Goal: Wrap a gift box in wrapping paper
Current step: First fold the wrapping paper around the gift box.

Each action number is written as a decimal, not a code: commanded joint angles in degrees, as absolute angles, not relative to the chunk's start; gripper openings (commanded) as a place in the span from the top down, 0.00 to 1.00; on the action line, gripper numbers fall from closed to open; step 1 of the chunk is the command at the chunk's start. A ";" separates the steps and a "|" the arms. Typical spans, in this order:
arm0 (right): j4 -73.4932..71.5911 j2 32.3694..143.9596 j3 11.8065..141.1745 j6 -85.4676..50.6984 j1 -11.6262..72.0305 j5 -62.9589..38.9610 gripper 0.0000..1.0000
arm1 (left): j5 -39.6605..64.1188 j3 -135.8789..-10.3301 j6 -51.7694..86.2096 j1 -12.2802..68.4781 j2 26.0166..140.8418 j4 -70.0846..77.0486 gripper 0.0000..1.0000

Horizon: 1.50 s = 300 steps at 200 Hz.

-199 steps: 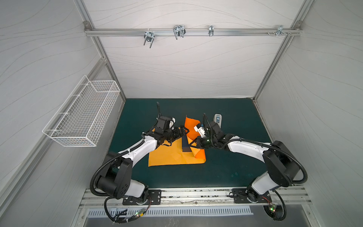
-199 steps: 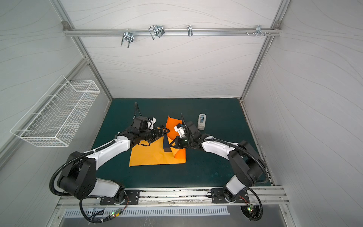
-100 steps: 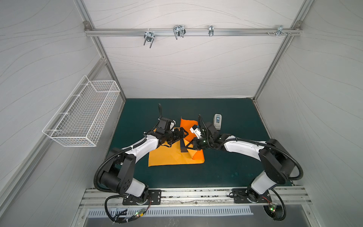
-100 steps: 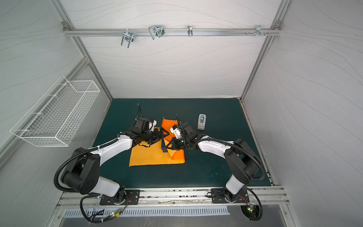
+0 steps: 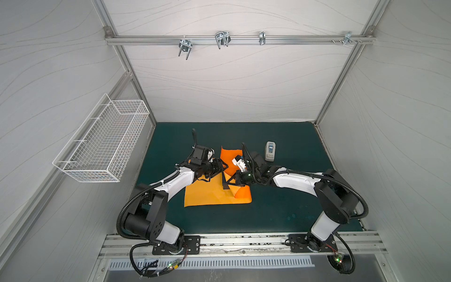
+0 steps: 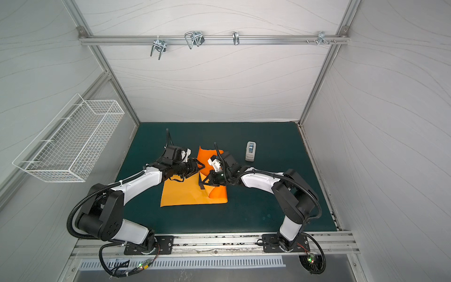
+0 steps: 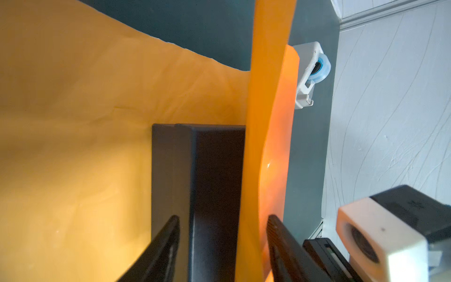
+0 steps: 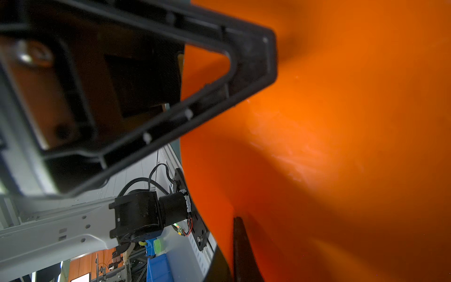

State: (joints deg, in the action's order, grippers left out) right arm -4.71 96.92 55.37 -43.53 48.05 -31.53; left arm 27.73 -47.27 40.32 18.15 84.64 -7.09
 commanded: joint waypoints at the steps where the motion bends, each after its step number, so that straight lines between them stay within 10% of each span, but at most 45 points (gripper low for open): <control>1: -6.01 98.13 56.60 -44.64 48.67 -31.64 1.00 | 29.00 -47.08 39.79 17.49 85.51 -6.84 0.48; 106: -6.59 98.86 56.96 -45.44 48.61 -33.18 0.92 | 31.18 -45.62 40.38 14.24 88.22 -5.10 0.82; 224: -0.02 89.93 58.89 -42.65 45.58 -34.11 0.54 | 33.31 -44.82 39.72 12.35 88.77 -4.77 0.82; 300: 1.26 96.98 62.65 -41.12 44.41 -28.66 0.89 | 33.31 -44.21 39.74 11.61 88.75 -4.66 0.83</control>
State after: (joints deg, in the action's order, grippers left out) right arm 0.34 94.00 61.23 -41.58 44.29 -30.26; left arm 34.28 -44.86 40.49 12.25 87.88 -4.40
